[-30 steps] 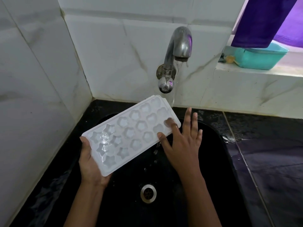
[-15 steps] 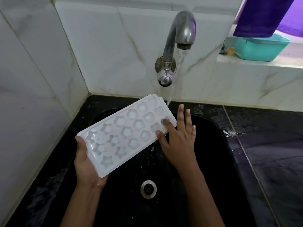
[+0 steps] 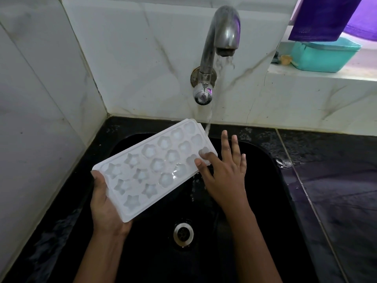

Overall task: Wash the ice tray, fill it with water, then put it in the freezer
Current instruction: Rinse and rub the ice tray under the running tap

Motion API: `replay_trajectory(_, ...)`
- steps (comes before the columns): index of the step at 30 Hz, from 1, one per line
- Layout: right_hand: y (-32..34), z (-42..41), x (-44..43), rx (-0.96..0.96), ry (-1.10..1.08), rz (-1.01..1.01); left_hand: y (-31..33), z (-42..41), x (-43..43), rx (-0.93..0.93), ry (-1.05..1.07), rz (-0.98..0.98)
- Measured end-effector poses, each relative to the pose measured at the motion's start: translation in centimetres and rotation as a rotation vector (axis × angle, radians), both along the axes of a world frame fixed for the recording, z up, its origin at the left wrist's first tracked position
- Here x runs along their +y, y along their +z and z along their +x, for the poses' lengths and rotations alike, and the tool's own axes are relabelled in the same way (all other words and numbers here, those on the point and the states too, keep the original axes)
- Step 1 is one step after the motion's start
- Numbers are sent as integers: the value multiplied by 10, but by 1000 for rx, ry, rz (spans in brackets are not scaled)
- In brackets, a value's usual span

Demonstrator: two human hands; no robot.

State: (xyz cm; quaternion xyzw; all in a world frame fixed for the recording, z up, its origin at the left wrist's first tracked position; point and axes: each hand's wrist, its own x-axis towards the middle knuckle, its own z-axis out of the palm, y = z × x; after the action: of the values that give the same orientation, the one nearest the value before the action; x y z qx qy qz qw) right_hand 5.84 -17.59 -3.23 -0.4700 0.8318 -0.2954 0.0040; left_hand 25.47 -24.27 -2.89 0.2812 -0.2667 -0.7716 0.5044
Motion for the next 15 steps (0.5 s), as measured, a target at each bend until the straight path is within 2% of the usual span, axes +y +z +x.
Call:
replay_trajectory(3,0,4,-1,13,-48,-1,0,-2,2,-24,3,9)
replay_trajectory(9,0,7,-5,-57,53,1,1,2,-1,-12,59,-8)
replay_trajectory(13,-3,8,-3,-17,-46,-4,0,2,-1,3,-3,52)
replay_trajectory(15,-3,13,-4,-43,-8,4,0,3,0,18,-10,67)
